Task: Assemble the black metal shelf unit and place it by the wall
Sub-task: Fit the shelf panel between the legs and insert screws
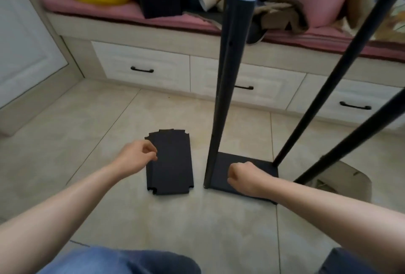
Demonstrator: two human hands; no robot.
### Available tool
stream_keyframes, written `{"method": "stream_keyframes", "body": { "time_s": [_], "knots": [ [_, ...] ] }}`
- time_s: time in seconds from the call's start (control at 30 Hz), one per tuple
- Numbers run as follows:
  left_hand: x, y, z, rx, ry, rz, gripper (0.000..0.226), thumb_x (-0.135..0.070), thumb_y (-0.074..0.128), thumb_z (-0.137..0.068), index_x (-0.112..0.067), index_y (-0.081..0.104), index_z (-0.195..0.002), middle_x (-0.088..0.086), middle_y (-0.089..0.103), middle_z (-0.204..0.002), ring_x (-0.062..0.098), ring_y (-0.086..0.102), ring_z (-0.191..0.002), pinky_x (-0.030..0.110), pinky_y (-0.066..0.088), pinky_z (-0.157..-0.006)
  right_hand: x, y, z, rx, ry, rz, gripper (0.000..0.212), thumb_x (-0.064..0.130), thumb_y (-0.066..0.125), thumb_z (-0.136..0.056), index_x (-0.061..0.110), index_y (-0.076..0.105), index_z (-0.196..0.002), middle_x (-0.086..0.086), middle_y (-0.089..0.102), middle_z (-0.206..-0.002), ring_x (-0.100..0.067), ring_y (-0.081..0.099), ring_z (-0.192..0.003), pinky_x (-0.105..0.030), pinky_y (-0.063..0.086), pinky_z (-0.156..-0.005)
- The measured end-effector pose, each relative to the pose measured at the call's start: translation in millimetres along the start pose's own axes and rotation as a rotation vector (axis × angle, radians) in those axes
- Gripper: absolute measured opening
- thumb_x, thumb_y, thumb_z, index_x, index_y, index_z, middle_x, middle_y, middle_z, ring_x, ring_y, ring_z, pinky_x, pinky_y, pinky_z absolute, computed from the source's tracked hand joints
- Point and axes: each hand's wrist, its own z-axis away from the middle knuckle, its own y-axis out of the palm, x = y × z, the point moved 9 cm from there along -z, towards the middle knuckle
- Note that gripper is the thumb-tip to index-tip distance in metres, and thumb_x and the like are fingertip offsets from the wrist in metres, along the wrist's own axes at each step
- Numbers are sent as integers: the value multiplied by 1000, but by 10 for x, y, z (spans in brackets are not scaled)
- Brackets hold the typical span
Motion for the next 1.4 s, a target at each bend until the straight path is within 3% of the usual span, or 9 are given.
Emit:
{"method": "stream_keyframes", "body": {
  "time_s": [0.2,0.37,0.47,0.6,0.73,0.9,1.13,1.3,1.4],
  "knots": [
    [837,563,-368,75,-126,-9,15,-12,61,-96,-14,67,-110,5,68,-113,18,61,-102,25,42,-85,327,869,-721,179,-10,-106,26,29,43,-100,9,57,-107,-10,61,-110,-28,61,-94,-36,48,-75],
    [1344,1070,-518,112,-266,54,33,-10,59,-95,-6,58,-128,11,64,-128,27,59,-118,27,42,-92,465,1415,-1224,300,43,-195,48,33,46,-102,5,41,-141,-14,46,-144,-30,49,-129,-32,40,-102],
    [1468,1291,-588,107,-321,101,39,-9,60,-95,-2,52,-132,14,60,-131,30,57,-118,28,42,-92,497,1629,-1466,325,74,-276,47,29,48,-102,3,39,-139,-15,48,-140,-27,53,-118,-32,43,-96],
    [1575,1434,-646,25,-391,225,40,-3,61,-91,0,52,-130,15,61,-126,24,58,-100,27,43,-81,471,1874,-1657,402,161,-455,38,24,47,-102,4,39,-133,-15,52,-129,-28,57,-113,-38,54,-87],
    [1715,1594,-621,3,-498,409,56,-10,64,-91,-4,40,-142,10,56,-137,28,58,-119,42,50,-99,436,2001,-1700,425,269,-609,34,24,51,-98,11,41,-129,-13,54,-129,-28,57,-115,-25,52,-62],
    [1715,1659,-576,-96,-604,629,64,-12,68,-88,-8,38,-144,7,55,-137,29,57,-120,43,47,-105,440,2027,-1672,388,389,-896,38,21,62,-95,12,43,-127,-9,52,-123,-27,57,-111,-33,55,-76],
    [1635,1498,-410,-170,-679,792,29,-17,72,-92,-6,60,-116,13,68,-113,23,65,-87,30,53,-68,465,1867,-1470,301,407,-1167,37,25,61,-98,6,45,-126,-10,57,-122,-26,65,-100,-30,57,-59],
    [1391,1339,-266,-41,-671,1034,32,-9,69,-94,-1,61,-124,13,70,-116,26,68,-98,31,57,-75,565,1665,-1272,311,448,-1392,28,15,63,-97,2,52,-118,-16,60,-111,-33,69,-94,-39,60,-71],
    [1268,1159,-151,-14,-674,1078,32,-12,69,-94,-5,62,-125,12,70,-118,24,67,-98,29,54,-69,643,1513,-1138,320,453,-1493,24,10,63,-96,0,52,-115,-19,62,-108,-33,73,-82,-41,60,-69]
  ]
}}
